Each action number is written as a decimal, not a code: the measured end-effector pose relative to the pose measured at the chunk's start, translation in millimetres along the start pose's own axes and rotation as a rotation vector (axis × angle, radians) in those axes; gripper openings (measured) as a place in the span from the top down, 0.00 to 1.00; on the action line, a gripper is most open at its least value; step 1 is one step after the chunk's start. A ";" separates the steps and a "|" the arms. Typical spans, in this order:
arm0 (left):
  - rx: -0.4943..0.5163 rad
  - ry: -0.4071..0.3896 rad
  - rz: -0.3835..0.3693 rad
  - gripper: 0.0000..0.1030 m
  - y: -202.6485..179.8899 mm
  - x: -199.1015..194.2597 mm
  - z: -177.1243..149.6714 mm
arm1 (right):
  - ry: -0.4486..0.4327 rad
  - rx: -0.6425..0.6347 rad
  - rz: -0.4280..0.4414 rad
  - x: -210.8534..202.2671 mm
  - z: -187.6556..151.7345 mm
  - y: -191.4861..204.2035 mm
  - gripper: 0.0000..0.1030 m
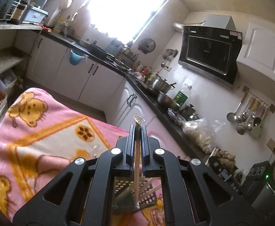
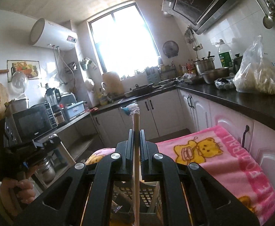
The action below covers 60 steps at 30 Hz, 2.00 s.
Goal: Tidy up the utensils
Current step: 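Lift both held sticks upright and lower them into the green caddy, then open the left tool while the right tool opens, releasing sticks into the caddy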
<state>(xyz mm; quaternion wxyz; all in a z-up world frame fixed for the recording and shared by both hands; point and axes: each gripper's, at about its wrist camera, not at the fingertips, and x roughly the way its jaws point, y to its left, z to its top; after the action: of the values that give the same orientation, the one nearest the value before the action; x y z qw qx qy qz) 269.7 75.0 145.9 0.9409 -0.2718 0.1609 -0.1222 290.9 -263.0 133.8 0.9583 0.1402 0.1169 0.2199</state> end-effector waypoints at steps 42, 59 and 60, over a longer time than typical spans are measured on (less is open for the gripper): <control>0.101 0.059 0.079 0.99 10.0 43.1 -62.7 | -0.098 -0.014 -0.052 51.6 -40.4 -7.1 0.94; 0.100 0.107 0.099 0.99 15.5 49.6 -85.8 | -0.019 -0.019 -0.026 69.8 -76.2 -11.4 0.91; 0.100 0.106 0.099 0.99 16.0 49.3 -85.9 | -0.015 -0.021 -0.027 69.4 -78.2 -11.1 0.91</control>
<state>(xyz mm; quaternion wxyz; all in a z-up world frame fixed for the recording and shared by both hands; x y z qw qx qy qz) 285.6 31.9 56.6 0.9484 -0.2092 0.2173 -0.0976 333.7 -224.1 46.0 0.9634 0.1300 0.1093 0.2072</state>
